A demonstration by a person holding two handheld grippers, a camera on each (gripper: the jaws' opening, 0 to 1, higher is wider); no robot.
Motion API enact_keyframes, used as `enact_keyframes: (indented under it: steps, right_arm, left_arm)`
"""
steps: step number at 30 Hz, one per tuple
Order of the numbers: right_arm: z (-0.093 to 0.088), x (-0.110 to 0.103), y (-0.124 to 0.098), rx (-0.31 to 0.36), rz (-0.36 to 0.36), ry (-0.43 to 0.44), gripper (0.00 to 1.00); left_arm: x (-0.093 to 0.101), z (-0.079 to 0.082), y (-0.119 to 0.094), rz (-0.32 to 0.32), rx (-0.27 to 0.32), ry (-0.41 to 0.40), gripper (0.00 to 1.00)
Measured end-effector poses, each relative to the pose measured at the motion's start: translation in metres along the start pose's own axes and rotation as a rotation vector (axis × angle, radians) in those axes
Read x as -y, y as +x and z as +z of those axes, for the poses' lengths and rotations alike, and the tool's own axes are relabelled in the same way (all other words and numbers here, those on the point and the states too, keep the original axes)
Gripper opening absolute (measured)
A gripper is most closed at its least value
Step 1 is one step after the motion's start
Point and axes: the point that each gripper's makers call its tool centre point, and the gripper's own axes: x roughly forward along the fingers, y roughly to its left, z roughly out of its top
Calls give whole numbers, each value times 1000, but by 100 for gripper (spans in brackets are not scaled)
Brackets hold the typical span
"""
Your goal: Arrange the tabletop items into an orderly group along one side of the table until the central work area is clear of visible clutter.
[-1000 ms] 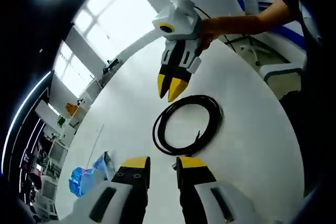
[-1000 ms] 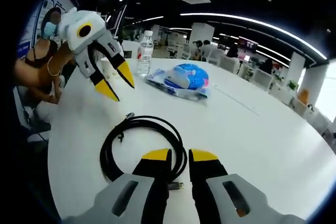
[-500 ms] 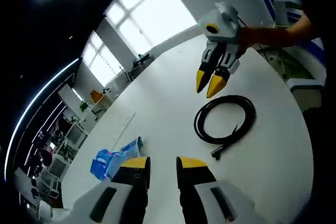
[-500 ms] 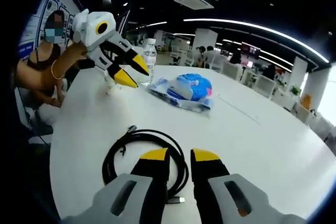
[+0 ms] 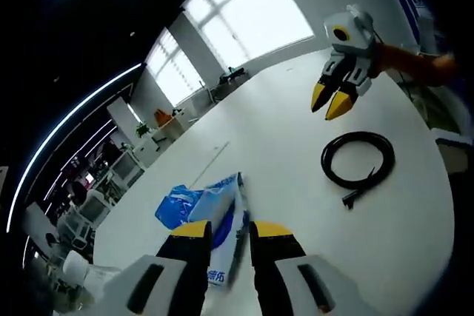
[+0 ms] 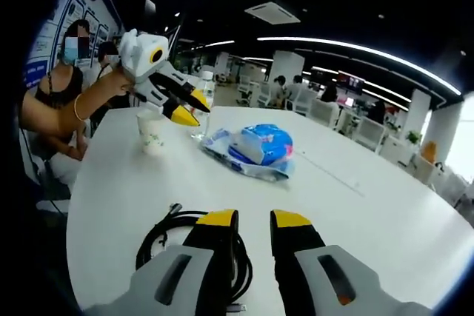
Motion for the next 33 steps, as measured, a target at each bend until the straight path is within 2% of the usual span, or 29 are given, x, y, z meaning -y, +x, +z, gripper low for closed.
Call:
enact_keyframes:
  steps: [3,6,10,13,22,33]
  right_arm:
    - [6,3,4,19,-5,14,16]
    - [10,5,9,27,-8,14,16]
    - [13,6,16,36,-8,12,16]
    - [16,8,23,43,-4,5,16]
    - [26,9,45,45,6,-11,15]
    - [43,9,73,53,41,-42,16]
  left_arm:
    - [-11,-3,1,22,-2,-24,19]
    - [-17,-8,5,33,-23,-11,19]
    - [-21,-10,12,16,-12,-25,19]
    - [-25,-15,19,25,-44,0,19]
    - [-36,-17,36,14,-65,12,19]
    - [-43,-25,50,-6,-62,-28,19]
